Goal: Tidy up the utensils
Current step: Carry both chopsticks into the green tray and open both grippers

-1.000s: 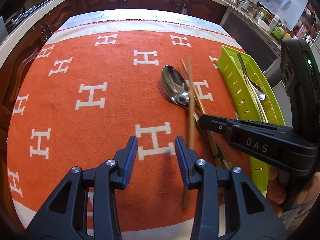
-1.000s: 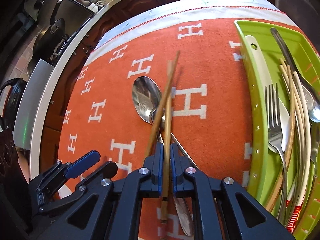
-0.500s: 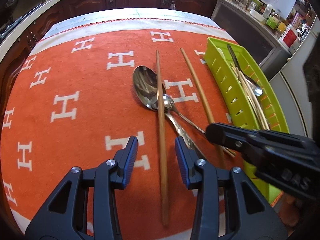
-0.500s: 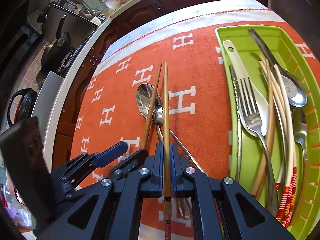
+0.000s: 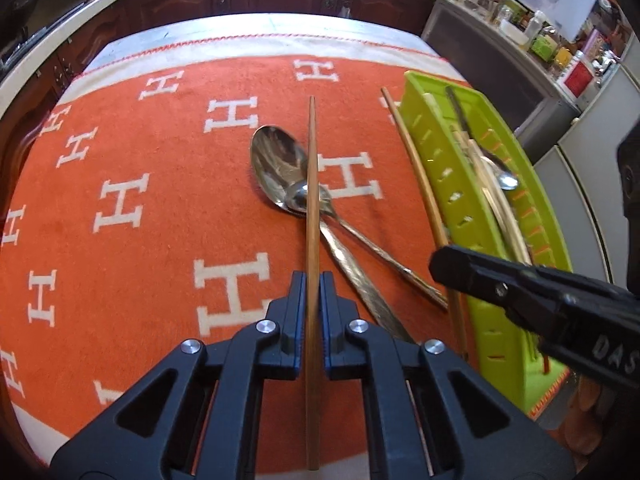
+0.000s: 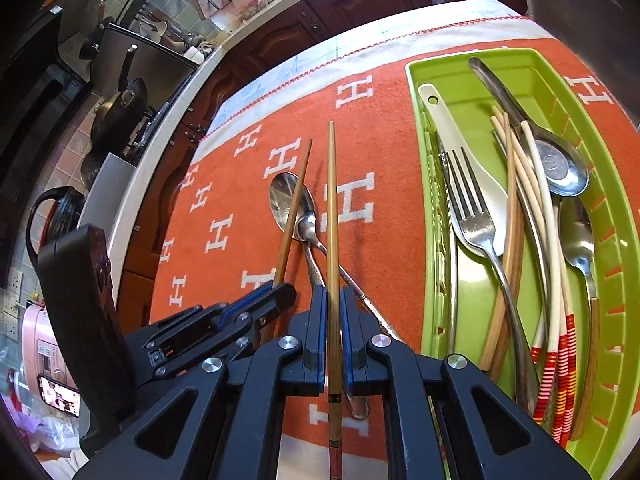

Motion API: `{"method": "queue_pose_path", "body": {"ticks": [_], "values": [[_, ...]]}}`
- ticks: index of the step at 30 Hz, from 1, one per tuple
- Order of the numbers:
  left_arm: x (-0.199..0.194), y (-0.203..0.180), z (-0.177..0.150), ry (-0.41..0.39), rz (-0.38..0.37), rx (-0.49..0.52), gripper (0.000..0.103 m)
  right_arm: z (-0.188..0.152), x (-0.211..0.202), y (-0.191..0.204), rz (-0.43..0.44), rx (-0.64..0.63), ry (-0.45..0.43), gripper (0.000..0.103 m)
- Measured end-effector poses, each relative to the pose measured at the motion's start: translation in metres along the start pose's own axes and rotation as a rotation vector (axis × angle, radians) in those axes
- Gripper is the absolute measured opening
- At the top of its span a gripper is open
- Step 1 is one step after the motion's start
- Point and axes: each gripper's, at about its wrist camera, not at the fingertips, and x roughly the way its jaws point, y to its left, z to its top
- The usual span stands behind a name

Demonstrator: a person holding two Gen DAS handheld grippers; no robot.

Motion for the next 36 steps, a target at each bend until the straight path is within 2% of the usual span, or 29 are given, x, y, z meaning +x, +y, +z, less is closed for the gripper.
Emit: {"method": "queue_pose_path", "body": {"ticks": [4,9,14,18,22,29,32,33,36], "values": [[-0.029,-0.013,0.000,-0.040,-0.025,0.024,0.004,-0.003,-0.023,-0.003,0.036,0.003,-0.027,0.006],[-0.065,-0.042,0.012,-0.093,-0.089,0.057,0.004,-0.002,-0.073,-0.010,0.069,0.002,-0.089,0.006],[-0.085,-0.079,0.029,-0.115,-0.144,0.091,0.004,0.006,-0.121,-0.023,0.021,-0.009,-0.163,0.006],[-0.076,-0.108,0.042,-0.094,-0.164,0.098,0.004,0.014,-0.144,-0.045,-0.049,0.006,-0.186,0.006],[-0.056,-0.129,0.045,-0.053,-0.158,0.093,0.004,0.020,-0.146,-0.069,-0.101,0.024,-0.171,0.006],[-0.026,-0.134,0.041,0.003,-0.149,0.068,0.004,0.023,-0.123,-0.098,-0.142,0.050,-0.124,0.006],[-0.022,-0.138,0.038,0.005,-0.136,0.103,0.005,0.026,-0.115,-0.105,-0.169,0.048,-0.103,0.007],[-0.023,-0.140,0.036,0.007,-0.137,0.120,0.005,0.027,-0.110,-0.105,-0.176,0.047,-0.099,0.010],[-0.027,-0.143,0.031,0.010,-0.125,0.154,0.008,0.030,-0.098,-0.104,-0.185,0.060,-0.100,0.031]]}}
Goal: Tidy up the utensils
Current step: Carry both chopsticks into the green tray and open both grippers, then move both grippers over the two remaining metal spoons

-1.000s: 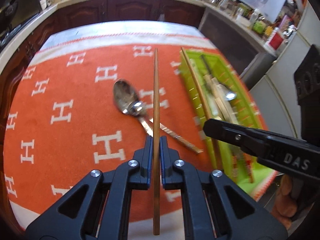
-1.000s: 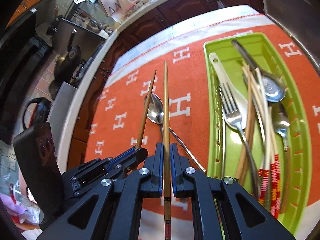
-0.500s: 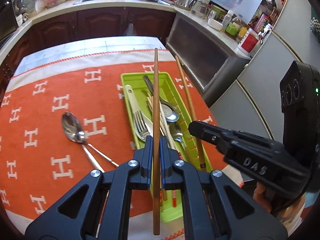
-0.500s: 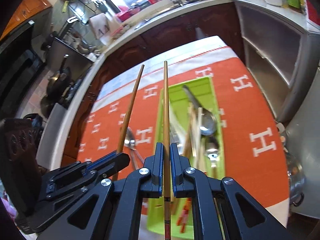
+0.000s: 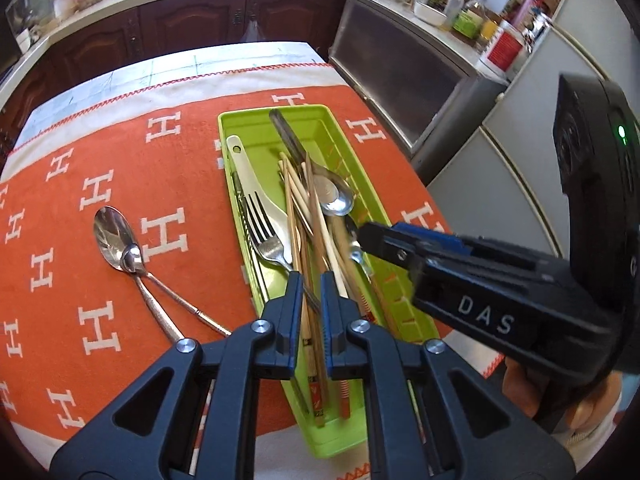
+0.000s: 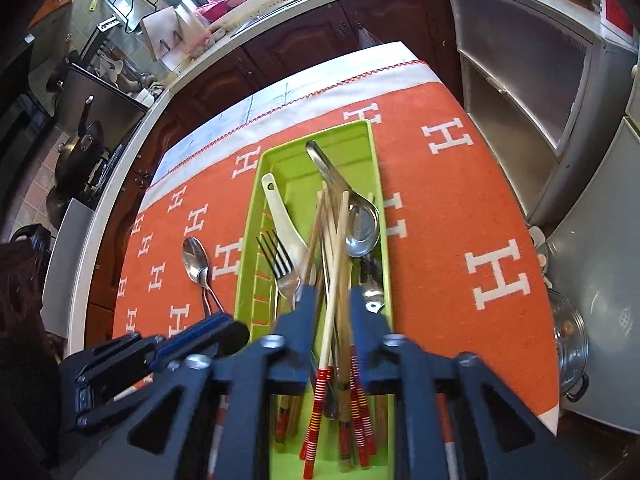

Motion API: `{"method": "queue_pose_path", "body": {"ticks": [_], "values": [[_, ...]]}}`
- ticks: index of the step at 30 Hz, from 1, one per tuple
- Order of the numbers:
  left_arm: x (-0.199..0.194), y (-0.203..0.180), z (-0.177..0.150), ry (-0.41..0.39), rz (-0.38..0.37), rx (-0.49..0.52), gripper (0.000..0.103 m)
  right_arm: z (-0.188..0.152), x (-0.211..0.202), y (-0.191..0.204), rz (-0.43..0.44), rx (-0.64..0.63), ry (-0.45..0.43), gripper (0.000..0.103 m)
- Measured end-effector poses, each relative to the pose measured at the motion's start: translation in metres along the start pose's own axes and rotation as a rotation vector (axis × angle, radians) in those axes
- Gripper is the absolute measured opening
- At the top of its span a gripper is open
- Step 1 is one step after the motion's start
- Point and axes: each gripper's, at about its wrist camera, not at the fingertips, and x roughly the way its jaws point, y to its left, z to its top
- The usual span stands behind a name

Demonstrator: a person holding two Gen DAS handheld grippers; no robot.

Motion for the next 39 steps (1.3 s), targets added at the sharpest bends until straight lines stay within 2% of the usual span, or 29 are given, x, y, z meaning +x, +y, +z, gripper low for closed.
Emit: {"method": "queue_pose_path", "body": {"ticks": [2,3,6,7,18,39], "values": [[-0.004,0.001,-0.003,-0.008,0.010,0.008,0.010,-0.001,0.002,0.001,0.002,0.000,-0.016,0.033],[-0.007,0.003,-0.004,-0.013,0.018,0.011,0.015,-0.002,0.001,0.003,0.001,-0.006,-0.023,0.033],[-0.018,0.010,-0.008,-0.036,0.037,0.007,0.037,-0.006,-0.001,0.006,0.006,-0.013,-0.031,0.033],[-0.022,0.013,-0.009,-0.048,0.044,0.004,0.041,-0.007,-0.002,0.008,0.006,-0.015,-0.033,0.033],[-0.067,0.048,-0.020,-0.148,0.138,-0.034,0.041,-0.031,-0.012,0.036,0.005,-0.069,-0.043,0.033],[-0.099,0.087,-0.055,-0.193,0.173,-0.105,0.041,-0.061,-0.018,0.101,0.022,-0.205,-0.018,0.033]]}}
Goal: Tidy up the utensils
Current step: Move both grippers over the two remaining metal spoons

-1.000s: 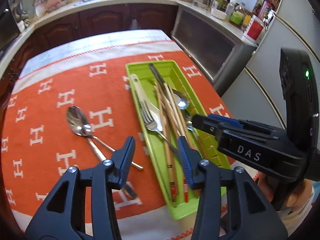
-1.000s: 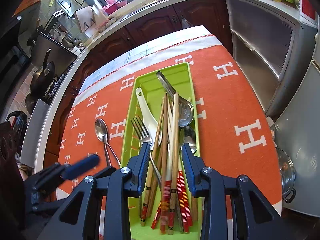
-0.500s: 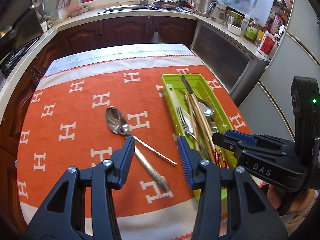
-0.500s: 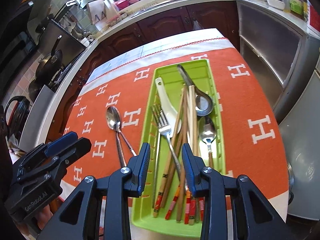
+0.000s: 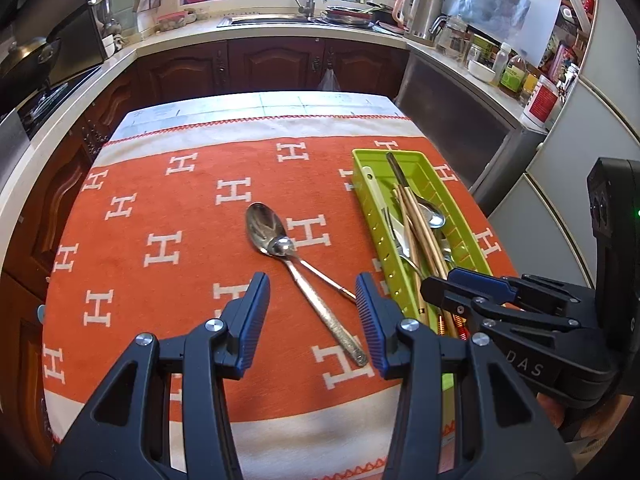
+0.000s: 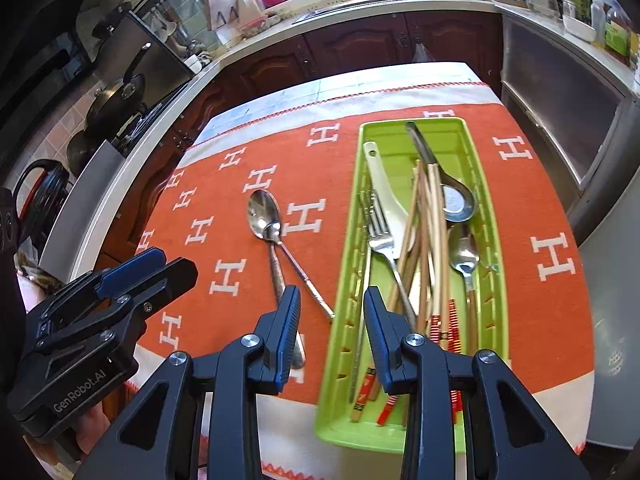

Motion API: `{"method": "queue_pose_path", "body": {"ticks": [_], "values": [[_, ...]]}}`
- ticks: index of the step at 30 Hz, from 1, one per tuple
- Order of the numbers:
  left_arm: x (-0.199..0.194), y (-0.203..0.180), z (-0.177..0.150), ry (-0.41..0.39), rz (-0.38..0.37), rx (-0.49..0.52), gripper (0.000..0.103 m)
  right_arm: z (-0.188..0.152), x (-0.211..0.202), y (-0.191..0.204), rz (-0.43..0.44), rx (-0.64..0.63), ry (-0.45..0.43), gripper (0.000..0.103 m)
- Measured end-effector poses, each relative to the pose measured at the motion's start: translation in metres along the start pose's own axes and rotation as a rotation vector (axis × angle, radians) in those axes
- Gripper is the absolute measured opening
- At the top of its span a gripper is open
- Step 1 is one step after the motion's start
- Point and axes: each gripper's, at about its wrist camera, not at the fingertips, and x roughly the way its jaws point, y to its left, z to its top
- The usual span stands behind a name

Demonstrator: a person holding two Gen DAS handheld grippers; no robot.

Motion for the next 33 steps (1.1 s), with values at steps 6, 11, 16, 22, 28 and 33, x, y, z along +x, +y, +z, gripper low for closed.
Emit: {"method": "queue_pose_path", "body": {"ticks": [6,11,16,22,28,33], "values": [[-0.002,0.019,-0.007,-0.003,0.012,-0.027,0.041,-0.001,0.002,0.023,0.004,-0.037,0.010,0.033],[0.001,0.037,-0.012,0.002,0.031,-0.053,0.041,-0.002,0.008,0.043,0.004,-0.070,0.023,0.033],[0.011,0.059,-0.018,0.023,0.042,-0.089,0.041,0.002,0.022,0.062,0.001,-0.100,0.042,0.033],[0.029,0.085,-0.025,0.057,0.058,-0.133,0.041,0.010,0.050,0.076,-0.011,-0.114,0.074,0.033],[0.048,0.101,-0.029,0.093,0.060,-0.159,0.041,0.018,0.078,0.075,-0.029,-0.117,0.103,0.033],[0.063,0.104,-0.029,0.115,0.051,-0.166,0.041,0.028,0.102,0.074,-0.068,-0.160,0.116,0.033]]}}
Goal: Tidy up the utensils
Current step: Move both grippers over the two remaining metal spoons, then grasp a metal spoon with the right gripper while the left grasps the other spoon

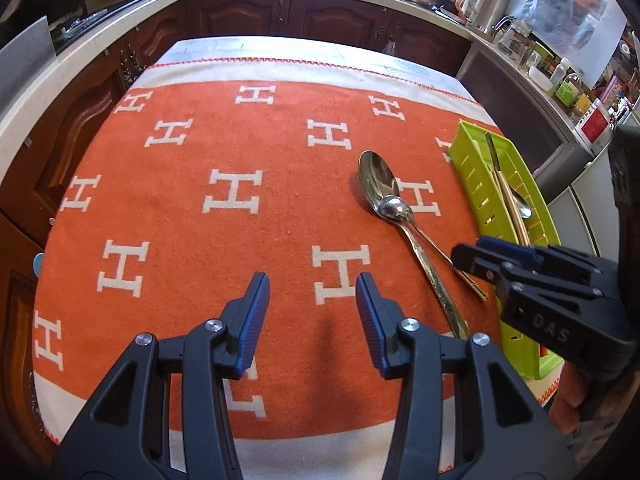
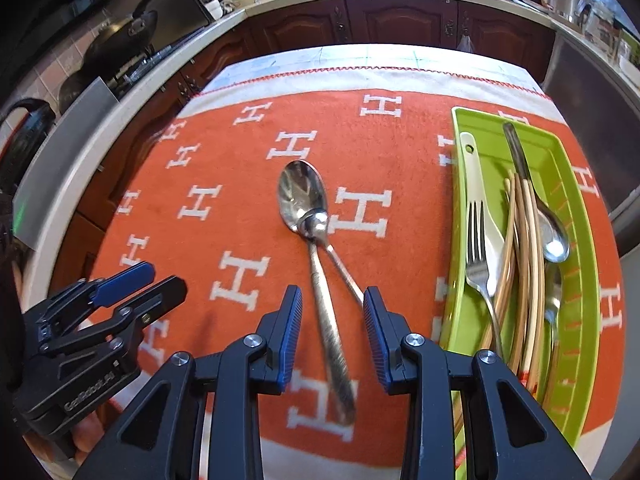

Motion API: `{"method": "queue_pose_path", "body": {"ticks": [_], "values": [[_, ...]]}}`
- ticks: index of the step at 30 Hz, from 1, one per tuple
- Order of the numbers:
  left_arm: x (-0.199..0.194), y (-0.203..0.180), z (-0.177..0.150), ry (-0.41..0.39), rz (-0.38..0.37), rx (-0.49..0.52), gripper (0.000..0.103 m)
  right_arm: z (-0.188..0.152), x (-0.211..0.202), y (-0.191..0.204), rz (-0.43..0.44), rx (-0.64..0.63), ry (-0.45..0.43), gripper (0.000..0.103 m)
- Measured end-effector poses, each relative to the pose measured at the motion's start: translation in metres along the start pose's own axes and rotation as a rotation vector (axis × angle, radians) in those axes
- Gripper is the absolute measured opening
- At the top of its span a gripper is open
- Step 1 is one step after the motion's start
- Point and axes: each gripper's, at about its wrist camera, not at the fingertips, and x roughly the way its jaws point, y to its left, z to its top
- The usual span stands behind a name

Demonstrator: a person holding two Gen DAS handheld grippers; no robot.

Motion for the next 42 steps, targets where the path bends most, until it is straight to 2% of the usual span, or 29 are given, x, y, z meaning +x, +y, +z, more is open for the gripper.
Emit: {"method": "queue_pose_path", "body": {"ticks": [8,12,17,21,25,35,39,42], "values": [[0.019,0.004,0.008,0.026,-0.005,-0.015,0.041,0.029,0.047,0.005,-0.067,-0.127,0.057,0.024],[0.027,0.008,0.014,0.033,-0.007,-0.024,0.041,0.037,0.071,0.011,-0.070,-0.193,0.110,0.022],[0.038,0.010,0.022,0.043,-0.014,-0.034,0.041,0.051,0.085,0.016,-0.064,-0.238,0.104,0.022],[0.047,0.008,0.027,0.053,-0.020,-0.033,0.041,0.060,0.091,0.019,-0.047,-0.251,0.091,0.012],[0.055,0.006,0.033,0.059,-0.036,-0.039,0.041,0.060,0.087,0.021,-0.029,-0.228,0.081,0.004],[0.079,-0.005,0.062,0.046,-0.160,-0.092,0.041,0.053,0.063,-0.010,0.070,-0.055,0.042,0.003],[0.094,-0.014,0.070,0.038,-0.172,-0.097,0.041,0.050,0.051,-0.022,0.099,-0.006,0.020,0.003],[0.100,-0.022,0.073,0.000,-0.165,-0.085,0.041,0.047,0.044,-0.032,0.116,0.022,0.010,0.003]]}}
